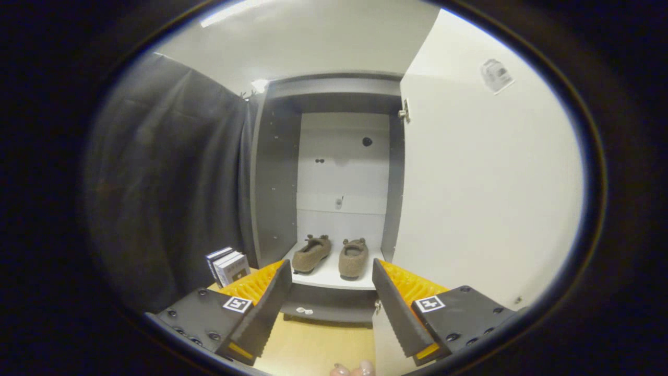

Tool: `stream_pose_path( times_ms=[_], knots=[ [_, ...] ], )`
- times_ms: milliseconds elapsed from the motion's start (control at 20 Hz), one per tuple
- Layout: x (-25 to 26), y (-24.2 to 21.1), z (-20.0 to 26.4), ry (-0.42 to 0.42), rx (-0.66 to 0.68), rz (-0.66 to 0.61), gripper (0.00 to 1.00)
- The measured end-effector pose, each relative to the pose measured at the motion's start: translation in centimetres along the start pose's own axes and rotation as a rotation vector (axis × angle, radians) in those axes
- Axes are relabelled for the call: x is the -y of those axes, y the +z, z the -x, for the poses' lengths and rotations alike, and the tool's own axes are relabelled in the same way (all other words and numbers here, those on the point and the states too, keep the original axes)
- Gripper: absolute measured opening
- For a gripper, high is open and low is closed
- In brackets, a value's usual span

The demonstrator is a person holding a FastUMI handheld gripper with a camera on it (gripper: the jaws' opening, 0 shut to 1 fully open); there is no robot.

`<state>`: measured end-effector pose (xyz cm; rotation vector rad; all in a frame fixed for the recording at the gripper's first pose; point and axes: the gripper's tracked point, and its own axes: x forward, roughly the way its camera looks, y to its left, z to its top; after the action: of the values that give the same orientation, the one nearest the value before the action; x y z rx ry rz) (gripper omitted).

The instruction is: Open the shoe cabinet door, grab the shoes and put them into the shoe cabinet, then close the shoe cabinet door.

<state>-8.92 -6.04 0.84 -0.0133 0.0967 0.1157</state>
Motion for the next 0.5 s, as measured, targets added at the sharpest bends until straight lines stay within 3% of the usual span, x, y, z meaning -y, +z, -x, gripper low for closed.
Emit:
stream_pose_path(
  times_ms=[200,500],
  knots=[
    [1.7,1.0,5.6,-0.063,0.050,-0.013,0.97],
    [7.1,0.4,13.0,-0.250,0.035,-0.070,0.97]
  ],
)
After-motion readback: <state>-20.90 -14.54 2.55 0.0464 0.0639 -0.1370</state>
